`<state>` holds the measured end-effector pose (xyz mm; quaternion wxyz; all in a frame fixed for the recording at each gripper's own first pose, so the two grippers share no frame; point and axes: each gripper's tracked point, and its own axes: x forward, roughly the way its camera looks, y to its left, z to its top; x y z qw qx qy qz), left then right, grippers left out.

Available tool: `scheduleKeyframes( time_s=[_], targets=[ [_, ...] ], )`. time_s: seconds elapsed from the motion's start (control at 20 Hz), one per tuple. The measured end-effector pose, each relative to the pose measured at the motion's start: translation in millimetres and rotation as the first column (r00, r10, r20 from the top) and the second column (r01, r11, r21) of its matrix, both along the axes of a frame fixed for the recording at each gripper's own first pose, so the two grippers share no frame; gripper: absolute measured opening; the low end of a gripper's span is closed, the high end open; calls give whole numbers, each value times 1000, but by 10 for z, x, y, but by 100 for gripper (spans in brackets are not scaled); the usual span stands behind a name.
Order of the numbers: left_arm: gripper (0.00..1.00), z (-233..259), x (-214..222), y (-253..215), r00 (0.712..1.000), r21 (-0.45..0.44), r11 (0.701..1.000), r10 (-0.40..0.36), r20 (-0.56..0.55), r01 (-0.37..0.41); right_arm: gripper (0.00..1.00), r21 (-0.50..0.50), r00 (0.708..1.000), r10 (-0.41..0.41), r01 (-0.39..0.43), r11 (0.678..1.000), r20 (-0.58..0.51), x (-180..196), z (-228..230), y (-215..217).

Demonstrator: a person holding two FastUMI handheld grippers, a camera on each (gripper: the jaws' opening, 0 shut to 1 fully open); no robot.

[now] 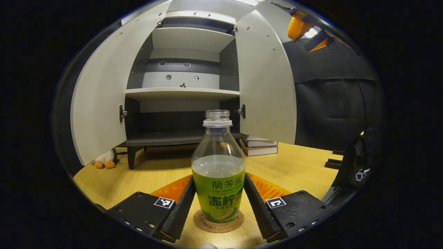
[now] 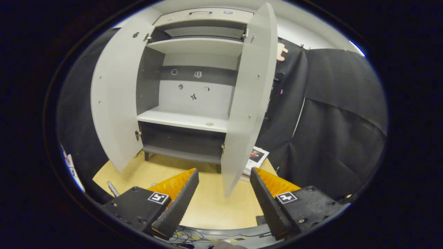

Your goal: Grasp the bottle in the cabinet with the left hand and place it on the coaster, then close the right door with the right hand and the left door with the left hand.

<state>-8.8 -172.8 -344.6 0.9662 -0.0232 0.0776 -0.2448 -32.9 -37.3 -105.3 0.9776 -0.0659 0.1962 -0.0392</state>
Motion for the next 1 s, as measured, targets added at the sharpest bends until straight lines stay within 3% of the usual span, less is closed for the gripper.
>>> scheduleKeyframes(
  time_s=[0.1, 0.25, 0.65, 0.8, 1.0],
  targets=[
    [93, 57, 18, 40, 1000, 10, 1000, 12, 8, -12, 97, 1, 1000, 0, 0, 1000, 3, -4, 0, -3],
    [97, 169, 22, 88, 999, 18, 999, 30, 14, -30, 98, 20, 1000, -7, 7, 1000, -1, -4, -40, -21],
    [96, 931, 84, 162, 992, -7, 998, 65, 106, -64, 98, 64, 999, -25, 23, 998, 29, -13, -51, -42],
    [96, 1291, 129, 255, 990, -7, 996, 94, 104, -94, 98, 69, 995, -41, 34, 997, 90, 12, 102, -95],
    [96, 1863, 177, 397, 991, -77, 992, 106, 81, -100, 98, 84, 980, -58, 42, 996, 190, 54, 358, -173]
  ],
)
